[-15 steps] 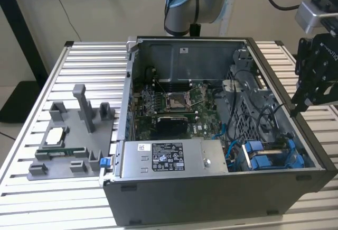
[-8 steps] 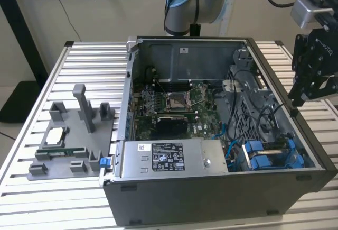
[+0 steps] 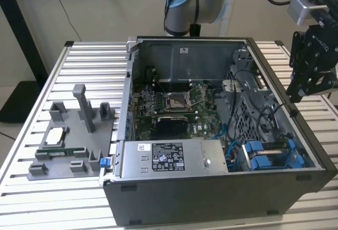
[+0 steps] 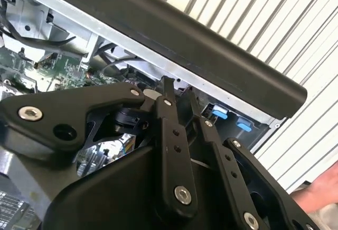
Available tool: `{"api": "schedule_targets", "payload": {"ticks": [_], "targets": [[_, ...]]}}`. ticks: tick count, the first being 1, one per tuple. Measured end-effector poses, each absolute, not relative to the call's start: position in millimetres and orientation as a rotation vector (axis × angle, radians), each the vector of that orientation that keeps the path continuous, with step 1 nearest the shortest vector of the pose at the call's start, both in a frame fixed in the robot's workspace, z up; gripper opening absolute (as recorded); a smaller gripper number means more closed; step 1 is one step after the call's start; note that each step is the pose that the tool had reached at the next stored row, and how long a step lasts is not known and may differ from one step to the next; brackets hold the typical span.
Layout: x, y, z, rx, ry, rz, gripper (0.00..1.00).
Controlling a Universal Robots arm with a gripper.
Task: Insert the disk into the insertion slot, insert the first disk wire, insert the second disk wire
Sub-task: 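Insert the second disk wire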
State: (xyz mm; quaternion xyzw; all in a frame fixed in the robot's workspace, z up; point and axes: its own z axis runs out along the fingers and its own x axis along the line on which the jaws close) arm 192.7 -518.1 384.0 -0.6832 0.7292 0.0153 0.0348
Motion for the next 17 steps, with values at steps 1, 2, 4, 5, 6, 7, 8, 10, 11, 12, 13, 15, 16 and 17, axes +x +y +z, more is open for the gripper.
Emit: {"api": "schedule_targets", "payload": {"ticks": [1, 2, 4, 5, 6, 7, 8, 10, 11, 12, 13, 15, 16, 17], "targets": [[192.7, -517.6, 384.0, -2.1, 2.241, 0.047, 1.0], [192.7, -517.2, 384.0, -2.1, 2.241, 0.047, 1.0], [192.8, -516.7, 383.9, -2.099, 2.24, 0.045, 1.0], [192.8, -516.6, 383.9, -2.099, 2.239, 0.043, 1.0], [192.8, -516.5, 383.8, -2.098, 2.239, 0.042, 1.0], [192.7, -516.4, 383.8, -2.098, 2.238, 0.041, 1.0], [192.7, -516.4, 383.8, -2.098, 2.238, 0.041, 1.0], [192.7, -516.2, 383.8, -2.098, 2.238, 0.041, 1.0], [192.7, -516.1, 383.8, -2.098, 2.238, 0.041, 1.0], [192.7, -516.1, 383.8, -2.098, 2.238, 0.041, 1.0], [192.7, -516.1, 383.8, -2.098, 2.238, 0.041, 1.0], [192.8, -516.0, 383.7, -2.097, 2.238, 0.04, 1.0], [192.7, -516.0, 383.6, -2.097, 2.237, 0.039, 1.0], [192.7, -516.0, 383.6, -2.096, 2.236, 0.037, 1.0]]}}
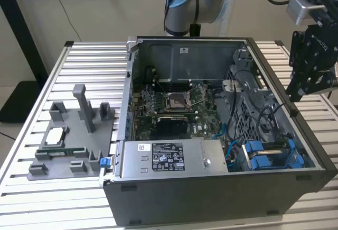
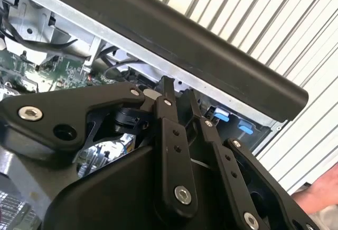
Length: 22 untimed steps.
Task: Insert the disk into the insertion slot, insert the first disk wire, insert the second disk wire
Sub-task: 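Insert the second disk wire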
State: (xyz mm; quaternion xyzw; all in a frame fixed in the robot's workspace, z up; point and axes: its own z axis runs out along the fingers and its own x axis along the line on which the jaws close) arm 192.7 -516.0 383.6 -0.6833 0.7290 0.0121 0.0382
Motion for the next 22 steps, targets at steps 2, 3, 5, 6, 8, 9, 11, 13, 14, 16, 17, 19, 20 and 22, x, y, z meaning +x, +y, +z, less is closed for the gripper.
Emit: {"api": "schedule_targets", "payload": {"ticks": [2, 3, 5, 6, 8, 9, 11, 13, 14, 16, 17, 19, 20, 22], "targets": [[192.8, -516.0, 383.2, -2.095, 2.235, 0.035, 1.0], [192.7, -516.0, 383.1, -2.095, 2.235, 0.034, 1.0], [192.7, -517.5, 383.0, -2.095, 2.235, 0.034, 1.0], [192.7, -518.6, 383.1, -2.095, 2.235, 0.035, 1.0], [192.7, -522.7, 383.1, -2.095, 2.235, 0.035, 1.0], [192.7, -525.1, 383.1, -2.095, 2.235, 0.035, 1.0], [192.7, -529.6, 383.0, -2.095, 2.235, 0.035, 1.0], [192.7, -534.5, 383.5, -2.095, 2.236, 0.035, 1.0], [192.7, -536.8, 383.5, -2.094, 2.236, 0.035, 1.0], [192.7, -540.9, 383.6, -2.094, 2.236, 0.035, 1.0], [192.7, -543.1, 383.6, -2.094, 2.237, 0.035, 1.0], [192.3, -545.1, 383.4, -2.093, 2.237, 0.035, 1.0], [191.5, -545.0, 383.3, -2.093, 2.238, 0.035, 1.0], [188.9, -545.1, 382.8, -2.092, 2.238, 0.035, 1.0]]}}
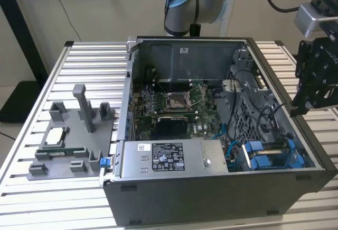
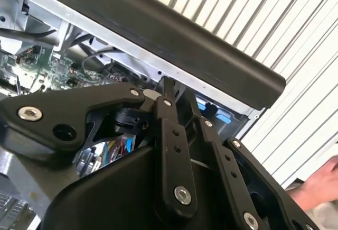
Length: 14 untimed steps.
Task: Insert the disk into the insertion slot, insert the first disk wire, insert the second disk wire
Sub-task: 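Insert the second disk wire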
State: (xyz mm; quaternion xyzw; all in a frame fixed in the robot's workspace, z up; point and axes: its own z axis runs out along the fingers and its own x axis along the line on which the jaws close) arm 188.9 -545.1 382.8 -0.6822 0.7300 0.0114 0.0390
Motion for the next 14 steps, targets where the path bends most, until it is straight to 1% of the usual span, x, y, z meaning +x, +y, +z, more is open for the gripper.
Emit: {"api": "schedule_targets", "payload": {"ticks": [5, 6, 14], "targets": [[186.3, -545.1, 381.1, -2.088, 2.241, 0.034, 1.0], [186.3, -545.0, 380.8, -2.087, 2.241, 0.034, 0.0], [185.9, -545.1, 379.5, -2.087, 2.242, 0.034, 0.0]]}}
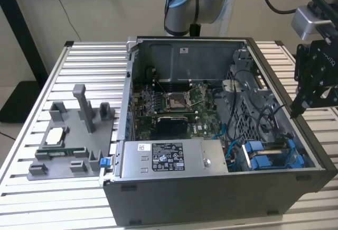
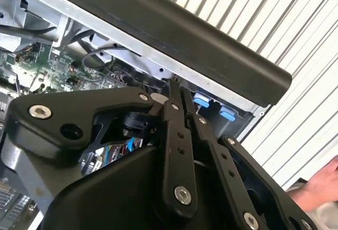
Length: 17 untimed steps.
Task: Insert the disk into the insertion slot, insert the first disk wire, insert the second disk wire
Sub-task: 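Insert the second disk wire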
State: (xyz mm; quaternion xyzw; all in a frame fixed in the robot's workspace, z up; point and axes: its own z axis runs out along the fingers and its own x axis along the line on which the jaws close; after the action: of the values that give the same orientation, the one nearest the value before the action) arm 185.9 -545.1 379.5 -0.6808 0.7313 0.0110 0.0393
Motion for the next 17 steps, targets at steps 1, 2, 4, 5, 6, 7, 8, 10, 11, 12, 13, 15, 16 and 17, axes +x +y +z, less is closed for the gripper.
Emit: {"api": "schedule_targets", "payload": {"ticks": [1, 2, 4, 5, 6, 7, 8, 10, 11, 12, 13, 15, 16, 17], "targets": [[185.9, -545.1, 379.5, -2.087, 2.242, 0.034, 0.0], [185.9, -545.1, 379.5, -2.087, 2.242, 0.034, 0.0], [185.9, -545.1, 379.5, -2.087, 2.242, 0.034, 1.0], [185.9, -545.1, 379.5, -2.087, 2.242, 0.034, 1.0], [185.9, -545.1, 379.4, -2.087, 2.242, 0.034, 1.0], [185.9, -545.1, 379.4, -2.087, 2.242, 0.034, 1.0], [185.9, -545.1, 379.4, -2.087, 2.242, 0.034, 1.0], [185.9, -545.4, 379.4, -2.087, 2.242, 0.034, 1.0], [185.9, -545.4, 379.4, -2.087, 2.242, 0.034, 1.0], [185.9, -545.4, 379.4, -2.087, 2.242, 0.034, 1.0], [185.9, -545.4, 379.3, -2.087, 2.241, 0.035, 1.0], [185.9, -545.4, 379.1, -2.086, 2.241, 0.036, 1.0], [185.9, -545.4, 379.0, -2.086, 2.24, 0.036, 1.0], [185.9, -545.4, 378.9, -2.086, 2.24, 0.037, 1.0]]}}
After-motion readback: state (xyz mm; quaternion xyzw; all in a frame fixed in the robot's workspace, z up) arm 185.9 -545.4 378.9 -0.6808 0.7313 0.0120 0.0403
